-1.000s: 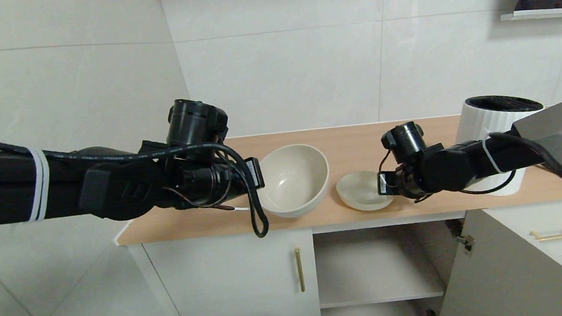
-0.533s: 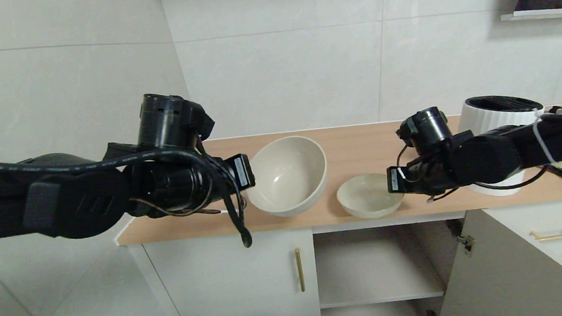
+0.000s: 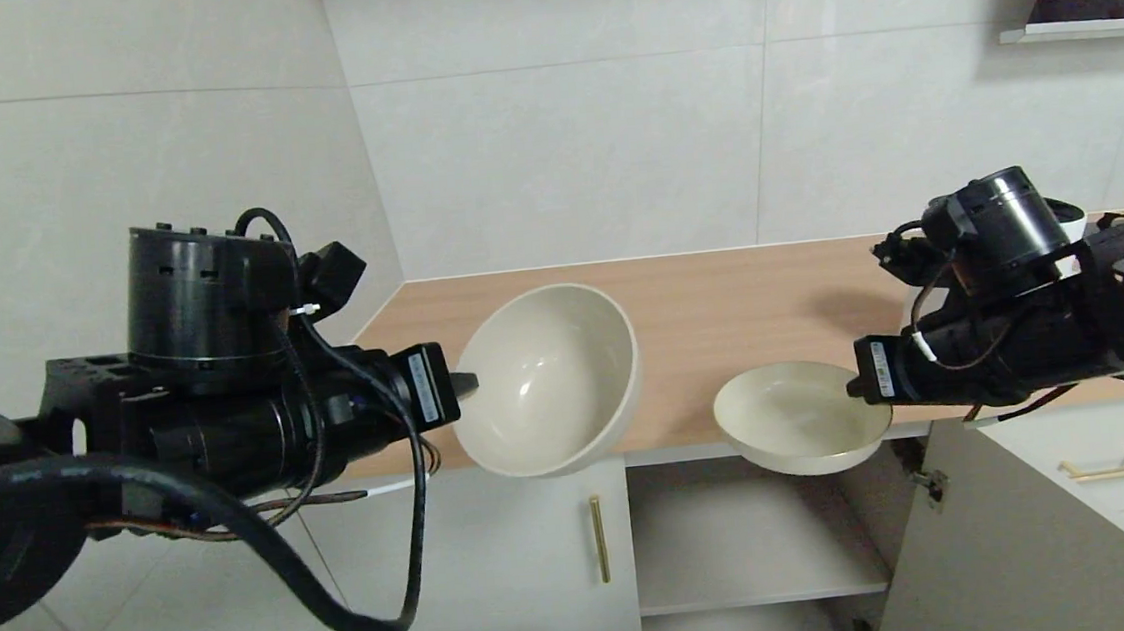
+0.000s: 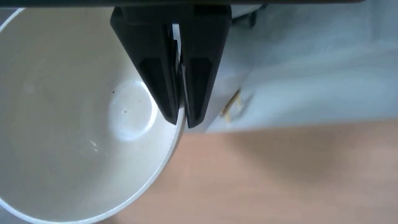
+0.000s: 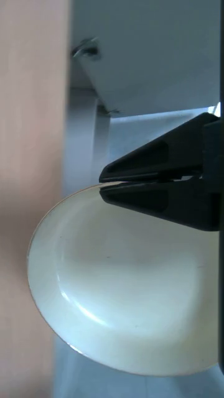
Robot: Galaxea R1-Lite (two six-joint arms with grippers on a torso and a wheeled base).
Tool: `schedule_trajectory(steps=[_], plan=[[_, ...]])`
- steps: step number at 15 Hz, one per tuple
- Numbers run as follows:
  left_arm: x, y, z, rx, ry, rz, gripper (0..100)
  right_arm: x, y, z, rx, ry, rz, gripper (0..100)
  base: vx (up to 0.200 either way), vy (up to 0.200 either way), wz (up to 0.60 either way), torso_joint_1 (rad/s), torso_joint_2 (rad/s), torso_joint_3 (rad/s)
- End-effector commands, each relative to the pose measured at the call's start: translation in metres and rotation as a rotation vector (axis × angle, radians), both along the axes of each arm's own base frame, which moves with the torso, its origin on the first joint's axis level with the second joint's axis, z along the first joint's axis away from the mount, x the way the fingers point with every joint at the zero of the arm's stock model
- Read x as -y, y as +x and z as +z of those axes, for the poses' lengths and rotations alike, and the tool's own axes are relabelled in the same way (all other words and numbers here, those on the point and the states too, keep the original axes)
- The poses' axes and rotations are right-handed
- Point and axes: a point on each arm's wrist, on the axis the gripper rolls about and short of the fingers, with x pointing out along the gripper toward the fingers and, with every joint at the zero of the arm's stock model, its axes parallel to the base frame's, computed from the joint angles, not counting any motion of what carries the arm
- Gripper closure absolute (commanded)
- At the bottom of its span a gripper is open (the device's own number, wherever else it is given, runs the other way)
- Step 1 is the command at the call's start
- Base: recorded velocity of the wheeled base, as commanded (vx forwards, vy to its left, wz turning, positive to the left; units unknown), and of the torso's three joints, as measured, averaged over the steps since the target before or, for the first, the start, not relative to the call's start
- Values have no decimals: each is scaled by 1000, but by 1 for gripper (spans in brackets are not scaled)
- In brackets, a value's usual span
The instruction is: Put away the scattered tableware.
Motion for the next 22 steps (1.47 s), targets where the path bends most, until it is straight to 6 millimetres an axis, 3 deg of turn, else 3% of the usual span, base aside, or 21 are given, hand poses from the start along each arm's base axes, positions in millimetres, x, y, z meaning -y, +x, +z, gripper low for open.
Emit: schedule_trajectory(steps=[1,4,9,13,22], plan=[[-7,-14,-17,-40,55,-17,100,10,-25,1,-5,-2,2,100,0,0,0,0,0,0],[-8,-15,-32,-72,112,-45,100,12,-25,-16,-8,-5,-3,100,0,0,0,0,0,0],[-5,-9,-45,-113,136,-48,100,17,-20,-23,31,-6,-18,100,-40,0,0,0,0,0],[-5,-9,-44,-110,138,-50,100,16,-17,-29,15,-16,-21,100,-200,0,0,6,5,2],[-4,-8,-45,-112,138,-50,100,16,-15,-29,24,-13,-24,100,0,0,0,0,0,0]])
